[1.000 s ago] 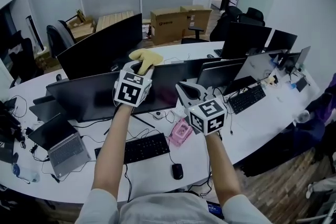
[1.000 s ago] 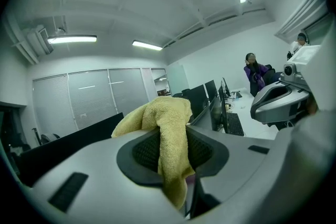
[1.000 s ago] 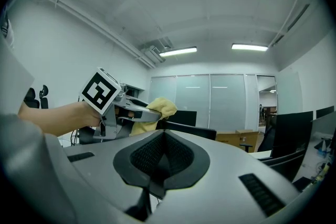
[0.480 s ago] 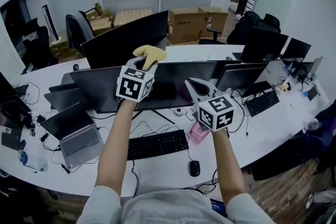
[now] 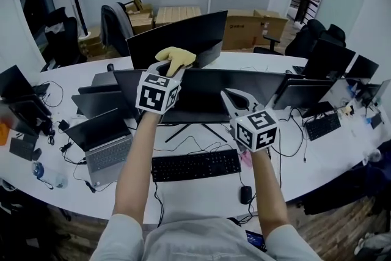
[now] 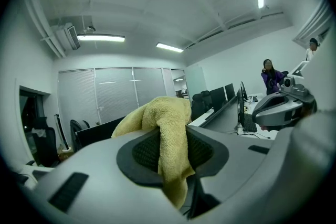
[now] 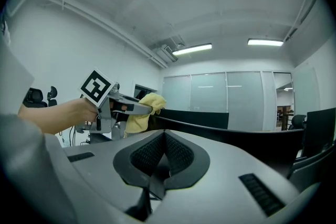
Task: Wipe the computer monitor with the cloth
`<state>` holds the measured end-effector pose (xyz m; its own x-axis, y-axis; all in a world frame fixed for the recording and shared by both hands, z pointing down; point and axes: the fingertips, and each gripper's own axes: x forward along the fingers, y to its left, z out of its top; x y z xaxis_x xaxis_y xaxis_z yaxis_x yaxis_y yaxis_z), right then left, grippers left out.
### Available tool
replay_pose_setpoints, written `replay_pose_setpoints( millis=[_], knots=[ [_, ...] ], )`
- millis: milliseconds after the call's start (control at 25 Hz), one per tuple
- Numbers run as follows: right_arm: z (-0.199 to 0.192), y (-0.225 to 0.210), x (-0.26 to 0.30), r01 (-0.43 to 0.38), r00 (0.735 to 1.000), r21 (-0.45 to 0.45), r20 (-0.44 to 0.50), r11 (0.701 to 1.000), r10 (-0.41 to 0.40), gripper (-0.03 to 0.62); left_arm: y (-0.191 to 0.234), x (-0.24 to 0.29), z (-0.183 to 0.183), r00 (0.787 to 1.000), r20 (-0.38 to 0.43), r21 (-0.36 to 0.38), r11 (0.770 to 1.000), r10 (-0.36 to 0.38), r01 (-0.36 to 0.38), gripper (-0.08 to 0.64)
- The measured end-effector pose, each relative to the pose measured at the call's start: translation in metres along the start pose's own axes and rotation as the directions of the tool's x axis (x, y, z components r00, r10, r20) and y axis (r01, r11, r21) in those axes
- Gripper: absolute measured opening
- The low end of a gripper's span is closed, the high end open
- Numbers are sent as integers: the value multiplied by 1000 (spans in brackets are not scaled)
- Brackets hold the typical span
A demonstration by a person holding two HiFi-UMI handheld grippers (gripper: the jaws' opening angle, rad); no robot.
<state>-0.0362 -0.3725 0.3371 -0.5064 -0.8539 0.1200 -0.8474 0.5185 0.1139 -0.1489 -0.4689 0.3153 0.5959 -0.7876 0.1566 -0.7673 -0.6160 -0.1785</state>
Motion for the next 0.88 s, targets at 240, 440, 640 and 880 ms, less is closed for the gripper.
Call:
replay_pose_setpoints(
  millis=[240, 440, 640, 880],
  knots=[
    [4, 35, 28, -22, 1000, -8, 3, 1000, 22, 23, 51, -34, -17, 998, -8, -8, 998, 59, -59, 121],
    [10, 63, 51, -41, 999, -16, 3, 999, 41, 23, 93, -60, -30, 995, -24, -13, 995, 99, -100, 121],
    [16, 87, 74, -60, 998, -16, 7, 998, 60, 23, 131, -87, -43, 990, -29, -24, 990, 136, -137, 121],
    [19, 112, 96, -63, 998, -3, 13, 998, 63, 23, 166, -112, -55, 986, -31, -26, 986, 166, -166, 121]
  ],
)
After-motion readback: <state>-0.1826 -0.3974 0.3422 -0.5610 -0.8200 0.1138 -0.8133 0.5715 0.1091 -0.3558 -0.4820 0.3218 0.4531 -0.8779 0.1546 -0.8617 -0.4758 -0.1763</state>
